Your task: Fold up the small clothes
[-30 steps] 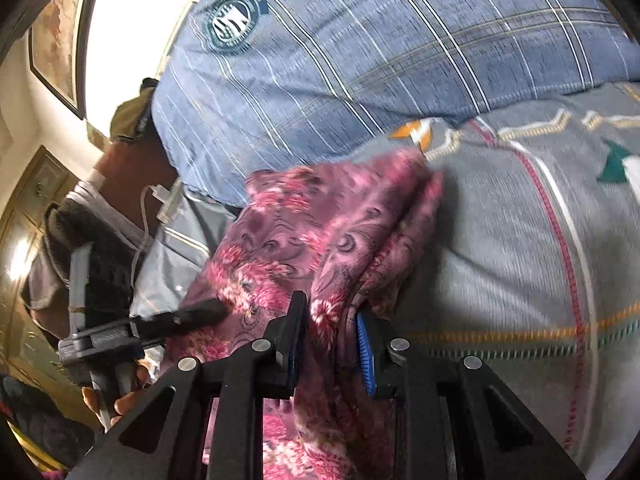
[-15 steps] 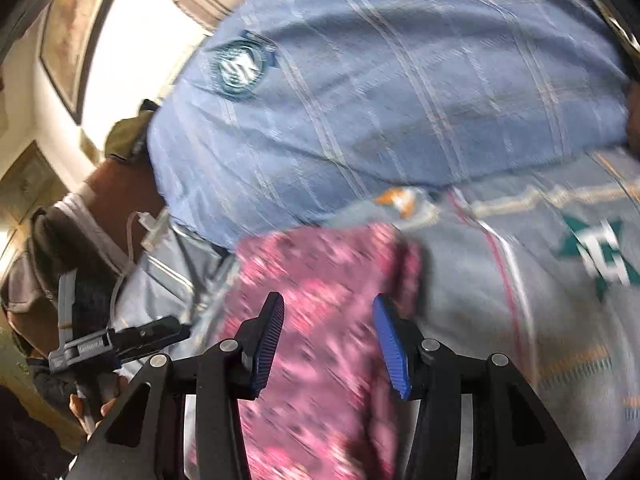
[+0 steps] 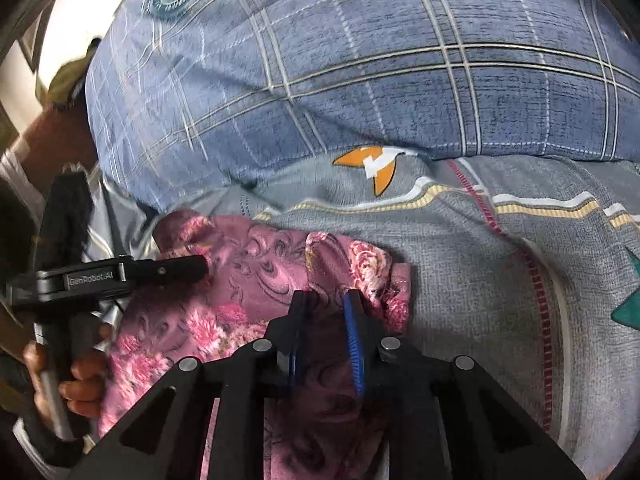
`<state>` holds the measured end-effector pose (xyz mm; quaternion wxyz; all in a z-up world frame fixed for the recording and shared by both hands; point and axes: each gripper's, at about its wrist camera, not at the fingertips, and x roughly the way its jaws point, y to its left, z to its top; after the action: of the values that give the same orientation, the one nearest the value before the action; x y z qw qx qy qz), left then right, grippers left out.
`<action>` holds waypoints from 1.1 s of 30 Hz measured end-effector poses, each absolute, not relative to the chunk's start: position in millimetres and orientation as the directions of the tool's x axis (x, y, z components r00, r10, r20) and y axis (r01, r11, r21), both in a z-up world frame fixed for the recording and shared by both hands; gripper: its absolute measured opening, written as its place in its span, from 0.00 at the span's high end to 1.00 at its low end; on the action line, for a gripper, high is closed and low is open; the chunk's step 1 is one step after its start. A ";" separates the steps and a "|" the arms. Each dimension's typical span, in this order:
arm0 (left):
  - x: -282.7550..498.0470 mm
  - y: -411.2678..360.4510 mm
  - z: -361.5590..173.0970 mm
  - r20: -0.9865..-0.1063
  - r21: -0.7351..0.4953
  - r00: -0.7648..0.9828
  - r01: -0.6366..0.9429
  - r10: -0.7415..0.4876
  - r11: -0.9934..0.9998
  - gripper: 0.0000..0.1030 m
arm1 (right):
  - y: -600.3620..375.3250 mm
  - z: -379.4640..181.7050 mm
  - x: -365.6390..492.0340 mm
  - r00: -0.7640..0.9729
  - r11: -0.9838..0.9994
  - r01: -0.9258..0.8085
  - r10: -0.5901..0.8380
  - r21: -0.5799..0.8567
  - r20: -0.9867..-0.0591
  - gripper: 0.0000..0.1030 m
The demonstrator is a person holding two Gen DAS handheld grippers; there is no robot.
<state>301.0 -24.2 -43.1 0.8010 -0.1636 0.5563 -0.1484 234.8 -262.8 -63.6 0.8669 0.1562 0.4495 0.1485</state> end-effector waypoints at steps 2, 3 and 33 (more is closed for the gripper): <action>295.7 -21.0 -36.5 -0.841 -0.433 0.333 0.055 -0.425 0.900 0.31 | -261.6 -58.6 232.7 0.546 0.913 -0.123 0.390 0.390 -0.742 0.83; 286.7 -16.9 -29.8 -0.837 -0.433 0.342 0.063 -0.427 0.899 0.31 | -262.1 -55.3 230.1 0.547 0.913 -0.123 0.390 0.389 -0.741 0.81; 77.6 -19.0 -38.0 -0.870 -0.113 0.457 0.184 -0.187 0.976 0.20 | -250.0 -62.9 31.5 0.568 0.926 -0.236 0.378 0.295 -0.731 0.59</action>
<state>77.6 -19.0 -38.0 0.8535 -0.0016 0.5096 -0.1087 31.5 -250.0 -62.9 0.8816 0.0820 0.4310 0.1742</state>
